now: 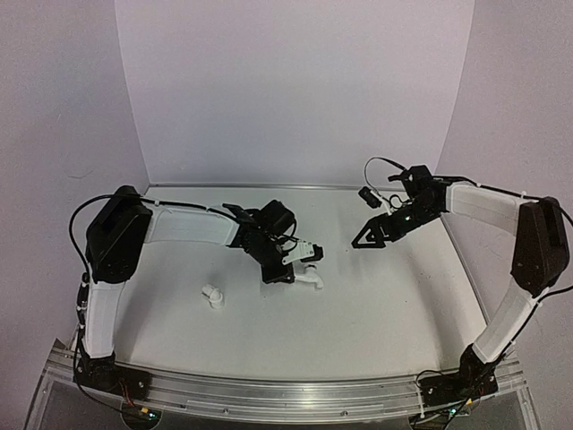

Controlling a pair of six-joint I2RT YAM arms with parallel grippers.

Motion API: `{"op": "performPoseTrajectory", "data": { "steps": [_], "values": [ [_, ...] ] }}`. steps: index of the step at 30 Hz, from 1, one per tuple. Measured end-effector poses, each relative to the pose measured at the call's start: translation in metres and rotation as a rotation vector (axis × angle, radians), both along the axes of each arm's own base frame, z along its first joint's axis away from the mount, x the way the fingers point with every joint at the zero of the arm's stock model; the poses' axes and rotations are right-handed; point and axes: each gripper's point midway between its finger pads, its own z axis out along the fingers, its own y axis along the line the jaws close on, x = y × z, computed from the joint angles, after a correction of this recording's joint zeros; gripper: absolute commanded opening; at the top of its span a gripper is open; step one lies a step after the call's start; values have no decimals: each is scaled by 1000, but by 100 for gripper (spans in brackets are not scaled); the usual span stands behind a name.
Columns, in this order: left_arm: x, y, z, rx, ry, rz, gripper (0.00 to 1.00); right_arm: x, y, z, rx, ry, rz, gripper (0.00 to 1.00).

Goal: Install the water faucets

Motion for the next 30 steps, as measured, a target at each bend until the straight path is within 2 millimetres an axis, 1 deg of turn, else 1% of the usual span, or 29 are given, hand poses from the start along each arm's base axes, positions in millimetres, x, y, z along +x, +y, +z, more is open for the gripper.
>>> {"op": "performPoseTrajectory", "data": {
  "steps": [2, 5, 9, 12, 15, 19, 22, 25, 30],
  "values": [
    [-3, 0, 17, -18, -47, 1, 0, -4, 3, 8, 26, -1, 12, 97],
    [-9, -4, 51, -66, -131, -3, 0, -12, 9, 21, 74, 3, 39, 96],
    [-21, -16, 96, -141, -260, -26, 0, -31, 30, 31, 129, 39, 110, 91],
    [-29, -25, 117, -173, -332, -46, 0, -48, 47, 42, 166, 65, 176, 86],
    [-39, -33, 127, -190, -376, -68, 0, -61, 59, 51, 195, 76, 229, 81],
    [-45, -36, 129, -189, -404, -83, 0, -72, 65, 53, 211, 92, 266, 73],
    [-48, -37, 129, -187, -415, -87, 0, -77, 68, 53, 214, 97, 282, 64],
    [-50, -38, 133, -191, -427, -88, 0, -78, 68, 53, 212, 97, 287, 56],
    [-54, -43, 143, -219, -453, -90, 0, -81, 69, 54, 220, 101, 297, 53]
  ]
}}
